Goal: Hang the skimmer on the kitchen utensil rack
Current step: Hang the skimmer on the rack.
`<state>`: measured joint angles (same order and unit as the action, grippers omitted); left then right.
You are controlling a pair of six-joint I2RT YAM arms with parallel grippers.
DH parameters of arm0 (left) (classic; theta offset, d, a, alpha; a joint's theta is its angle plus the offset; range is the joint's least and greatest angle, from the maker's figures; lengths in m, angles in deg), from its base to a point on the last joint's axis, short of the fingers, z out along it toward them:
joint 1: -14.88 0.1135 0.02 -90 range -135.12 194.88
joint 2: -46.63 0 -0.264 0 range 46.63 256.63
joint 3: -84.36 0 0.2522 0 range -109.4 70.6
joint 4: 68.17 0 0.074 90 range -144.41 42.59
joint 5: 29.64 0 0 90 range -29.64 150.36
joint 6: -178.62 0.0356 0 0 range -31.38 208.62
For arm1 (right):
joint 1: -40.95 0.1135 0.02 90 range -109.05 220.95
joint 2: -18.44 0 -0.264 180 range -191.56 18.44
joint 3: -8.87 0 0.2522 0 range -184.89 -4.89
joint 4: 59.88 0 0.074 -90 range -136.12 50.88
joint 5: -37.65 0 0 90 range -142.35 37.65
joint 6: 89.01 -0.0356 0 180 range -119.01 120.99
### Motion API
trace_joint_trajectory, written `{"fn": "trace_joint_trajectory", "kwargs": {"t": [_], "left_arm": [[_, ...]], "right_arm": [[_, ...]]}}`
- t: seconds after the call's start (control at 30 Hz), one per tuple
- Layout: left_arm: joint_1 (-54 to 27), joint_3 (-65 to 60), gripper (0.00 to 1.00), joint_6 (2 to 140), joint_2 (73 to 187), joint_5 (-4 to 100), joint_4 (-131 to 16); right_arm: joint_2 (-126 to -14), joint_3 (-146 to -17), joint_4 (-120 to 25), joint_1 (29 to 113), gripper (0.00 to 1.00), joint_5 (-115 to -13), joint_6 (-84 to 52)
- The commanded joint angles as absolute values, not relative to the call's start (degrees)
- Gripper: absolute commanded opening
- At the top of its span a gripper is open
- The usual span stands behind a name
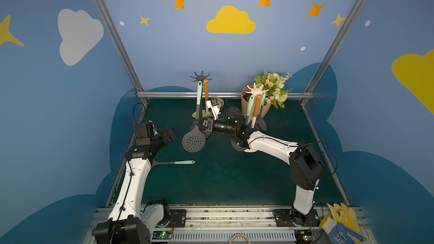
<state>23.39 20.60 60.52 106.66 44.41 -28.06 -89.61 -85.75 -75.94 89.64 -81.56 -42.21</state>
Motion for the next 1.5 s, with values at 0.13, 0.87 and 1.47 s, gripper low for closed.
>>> {"fn": "trace_joint_trajectory", "kwargs": {"t": [0.13, 0.87, 1.47], "left_arm": [[23.6, 21.2, 1.00, 60.4, 105.4, 43.7, -28.7], [23.6, 21.4, 1.00, 60.5, 105.3, 43.2, -29.0], [23.7, 21.5, 1.00, 60.5, 105.6, 43.2, -28.9]], "right_arm": [[-91.7, -86.3, -69.0, 89.2, 0.02, -77.7, -47.3], [-93.5, -89.7, -69.1, 88.3, 0.26, -78.1, -49.0], [-90.6, -91.3, -64.0, 88.3, 0.51, -75.9, -43.0]]}}
